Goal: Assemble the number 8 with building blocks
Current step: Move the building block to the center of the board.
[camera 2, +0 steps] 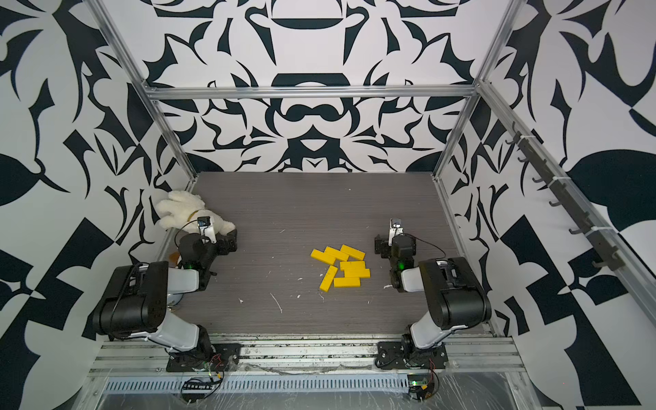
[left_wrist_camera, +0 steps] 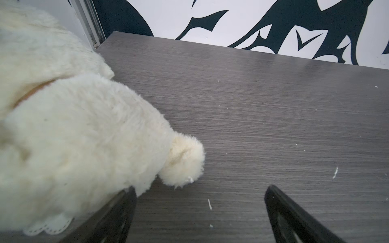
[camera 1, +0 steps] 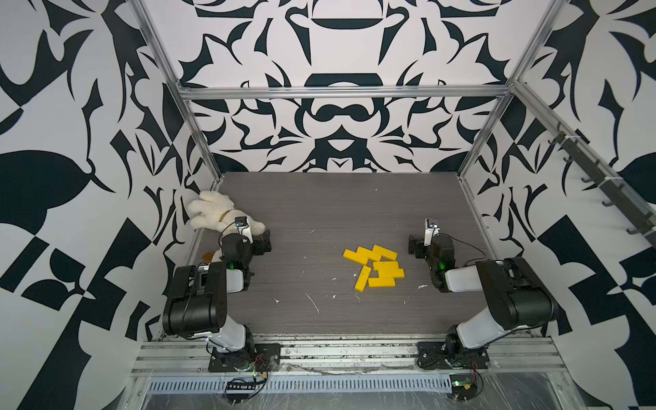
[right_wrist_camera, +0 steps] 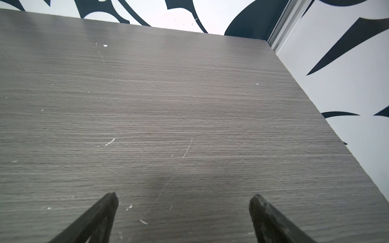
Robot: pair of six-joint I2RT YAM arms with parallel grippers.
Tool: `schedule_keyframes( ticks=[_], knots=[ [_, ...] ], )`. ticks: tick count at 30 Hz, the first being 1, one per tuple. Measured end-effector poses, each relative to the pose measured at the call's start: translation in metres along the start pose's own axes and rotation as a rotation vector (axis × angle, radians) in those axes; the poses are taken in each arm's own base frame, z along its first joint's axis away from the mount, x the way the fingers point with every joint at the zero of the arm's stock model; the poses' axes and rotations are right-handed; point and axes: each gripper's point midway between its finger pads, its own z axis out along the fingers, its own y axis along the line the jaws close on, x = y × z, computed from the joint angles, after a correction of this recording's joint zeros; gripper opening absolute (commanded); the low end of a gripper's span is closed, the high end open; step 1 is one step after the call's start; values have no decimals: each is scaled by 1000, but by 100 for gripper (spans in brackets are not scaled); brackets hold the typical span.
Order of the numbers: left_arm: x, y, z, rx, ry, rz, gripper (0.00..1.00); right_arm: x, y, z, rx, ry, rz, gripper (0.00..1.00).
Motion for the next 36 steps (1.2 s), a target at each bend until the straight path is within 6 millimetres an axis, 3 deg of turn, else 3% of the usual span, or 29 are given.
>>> schedule_keyframes(
  ticks=[26, 31, 33, 35, 36],
  knots=[
    [0, 0, 0, 0, 1, -4, 99, 0, 2, 0, -11, 0, 0, 100],
    [0, 0, 0, 0, 1, -4, 99, -1, 1, 0, -6, -1, 6, 93],
    [0, 0, 0, 0, 1, -4, 99, -2, 1, -4, 6, 23, -3, 99],
    [0, 0, 0, 0, 0, -4, 99, -22, 8, -13, 4, 46, -23, 100],
    [0, 0, 0, 0, 0, -4, 99, -44, 16, -18, -20, 31, -27, 100]
  ],
)
